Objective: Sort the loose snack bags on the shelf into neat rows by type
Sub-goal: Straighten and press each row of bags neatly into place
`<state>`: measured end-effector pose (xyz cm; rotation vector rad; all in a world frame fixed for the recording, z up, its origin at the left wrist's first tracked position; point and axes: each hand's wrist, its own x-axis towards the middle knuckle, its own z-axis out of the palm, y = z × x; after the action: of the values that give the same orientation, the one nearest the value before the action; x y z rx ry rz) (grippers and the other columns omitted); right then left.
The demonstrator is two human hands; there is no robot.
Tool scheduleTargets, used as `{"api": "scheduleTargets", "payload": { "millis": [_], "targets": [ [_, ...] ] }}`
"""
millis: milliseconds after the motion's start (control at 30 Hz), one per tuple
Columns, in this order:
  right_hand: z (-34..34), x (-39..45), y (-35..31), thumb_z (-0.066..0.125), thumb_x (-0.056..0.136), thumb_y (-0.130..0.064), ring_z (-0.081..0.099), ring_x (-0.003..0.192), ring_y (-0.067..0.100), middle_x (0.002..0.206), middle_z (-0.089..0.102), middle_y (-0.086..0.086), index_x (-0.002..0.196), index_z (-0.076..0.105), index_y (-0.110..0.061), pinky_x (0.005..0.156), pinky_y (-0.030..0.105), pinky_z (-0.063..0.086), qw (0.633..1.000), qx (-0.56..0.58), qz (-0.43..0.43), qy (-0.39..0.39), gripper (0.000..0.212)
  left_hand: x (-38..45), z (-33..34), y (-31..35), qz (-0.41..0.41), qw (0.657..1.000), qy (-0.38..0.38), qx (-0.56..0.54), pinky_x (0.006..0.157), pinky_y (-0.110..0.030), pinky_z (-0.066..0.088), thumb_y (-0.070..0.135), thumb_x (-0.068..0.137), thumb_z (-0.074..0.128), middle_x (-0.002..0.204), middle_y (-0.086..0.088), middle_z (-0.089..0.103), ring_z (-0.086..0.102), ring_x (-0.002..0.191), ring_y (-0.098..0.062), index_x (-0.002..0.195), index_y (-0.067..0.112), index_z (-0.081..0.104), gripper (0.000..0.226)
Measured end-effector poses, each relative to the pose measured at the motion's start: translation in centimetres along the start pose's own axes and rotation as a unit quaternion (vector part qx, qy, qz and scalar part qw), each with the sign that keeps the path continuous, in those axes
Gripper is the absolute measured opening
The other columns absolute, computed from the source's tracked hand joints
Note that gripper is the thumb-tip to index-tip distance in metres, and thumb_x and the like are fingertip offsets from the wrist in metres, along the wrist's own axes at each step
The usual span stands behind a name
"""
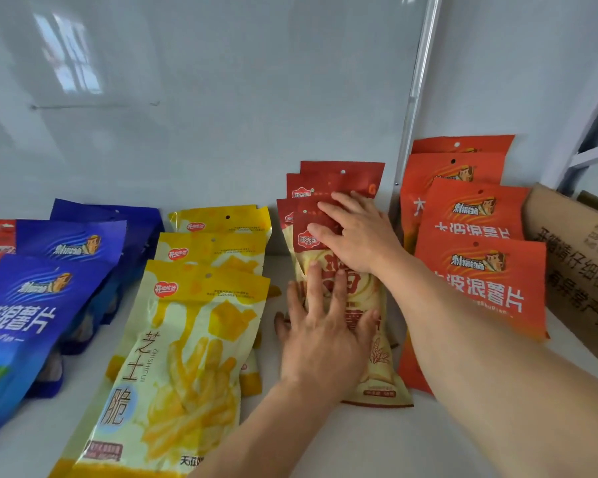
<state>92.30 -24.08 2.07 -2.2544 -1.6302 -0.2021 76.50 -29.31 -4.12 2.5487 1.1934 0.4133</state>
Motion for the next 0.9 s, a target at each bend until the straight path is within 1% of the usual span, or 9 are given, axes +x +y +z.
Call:
{"api": "scheduleTargets", "payload": {
  "millis": [100,233,333,467,567,667,767,833,900],
  "targets": [
    [0.4,0.0,0.0,0.021,0.094,-0.074,0.006,0.153,0.018,0.165,0.016,-0.012,0.154,0.028,-0.04,0.12,0.052,0.013,1.0,-0.009,0.004,-0.002,0.069,0.0,0.3,0.0,-0.013,1.0,-0.014,-0.004,0.119,-0.059,0.02,0.071,0.095,0.014,0.163,0.01,-0.028,-0.01,0.153,-0.034,0.157,0.039,-0.013,0.075],
    [1.1,0.0,0.1,0.02,0.095,-0.073,0.012,0.15,0.019,0.162,0.022,-0.011,0.153,0.03,-0.039,0.119,0.052,0.017,1.0,-0.004,0.01,-0.005,0.069,0.0,0.5,-0.1,-0.018,1.0,-0.01,0.001,0.118,-0.058,0.024,0.075,0.088,0.008,0.164,0.008,-0.027,-0.004,0.154,-0.034,0.157,0.037,-0.012,0.081],
    [1.4,0.0,0.2,0.02,0.095,-0.073,0.014,0.149,0.02,0.16,0.023,-0.011,0.153,0.03,-0.039,0.118,0.051,0.019,1.0,0.002,0.016,-0.015,0.068,0.0,0.4,-0.1,-0.021,1.0,-0.004,-0.002,0.118,-0.058,0.025,0.074,0.086,0.006,0.165,0.008,-0.024,-0.002,0.154,-0.033,0.158,0.037,-0.008,0.082],
    [1.2,-0.1,0.1,0.019,0.096,-0.071,0.013,0.149,0.022,0.161,0.022,-0.01,0.153,0.028,-0.039,0.118,0.051,0.016,0.999,0.007,0.023,-0.035,0.067,0.0,0.4,0.0,-0.019,1.0,-0.004,0.004,0.117,-0.058,0.025,0.072,0.093,0.011,0.166,0.007,-0.022,0.0,0.153,-0.033,0.159,0.037,-0.007,0.077],
    [0.4,-0.2,0.1,0.014,0.101,-0.063,0.012,0.151,0.024,0.163,0.021,-0.007,0.155,0.024,-0.035,0.12,0.05,0.012,0.999,0.017,0.019,-0.041,0.062,0.0,0.0,0.0,-0.014,1.0,-0.015,0.012,0.118,-0.059,0.02,0.072,0.095,0.012,0.166,0.007,-0.022,-0.001,0.154,-0.033,0.158,0.039,-0.009,0.074],
    [-1.0,-0.8,0.0,0.016,0.105,-0.055,0.012,0.153,0.02,0.164,0.024,-0.004,0.156,0.024,-0.029,0.121,0.046,0.009,0.999,0.051,0.01,-0.003,0.058,0.2,-0.4,-0.1,-0.015,0.999,-0.033,-0.001,0.12,-0.06,0.013,0.072,0.095,0.016,0.166,0.008,-0.019,-0.003,0.153,-0.034,0.158,0.039,-0.007,0.074],
    [-2.2,-2.5,0.9,0.022,0.106,-0.051,0.016,0.152,0.019,0.162,0.03,-0.002,0.155,0.03,-0.026,0.12,0.046,0.012,0.995,0.077,0.015,0.066,0.056,0.4,-1.0,0.1,-0.024,0.999,-0.037,-0.002,0.12,-0.06,0.01,0.072,0.095,0.023,0.167,0.007,-0.013,-0.004,0.153,-0.034,0.159,0.036,-0.003,0.078],
    [-2.4,-4.1,2.3,0.027,0.105,-0.051,0.023,0.15,0.023,0.159,0.035,0.001,0.152,0.035,-0.024,0.121,0.048,0.017,0.988,0.101,0.039,0.114,0.055,0.3,-1.4,0.7,-0.028,0.999,-0.019,0.001,0.121,-0.058,0.008,0.072,0.094,0.027,0.167,0.004,-0.008,-0.004,0.153,-0.032,0.159,0.032,-0.002,0.082],
    [-2.5,-6.0,4.3,0.032,0.103,-0.052,0.03,0.146,0.028,0.155,0.041,0.005,0.15,0.039,-0.021,0.118,0.051,0.024,0.98,0.108,0.074,0.15,0.056,0.2,-1.7,1.8,-0.015,1.0,0.023,0.014,0.122,-0.055,0.004,0.071,0.094,0.03,0.168,0.0,-0.005,-0.006,0.154,-0.032,0.16,0.028,0.001,0.084]
  ]
}}
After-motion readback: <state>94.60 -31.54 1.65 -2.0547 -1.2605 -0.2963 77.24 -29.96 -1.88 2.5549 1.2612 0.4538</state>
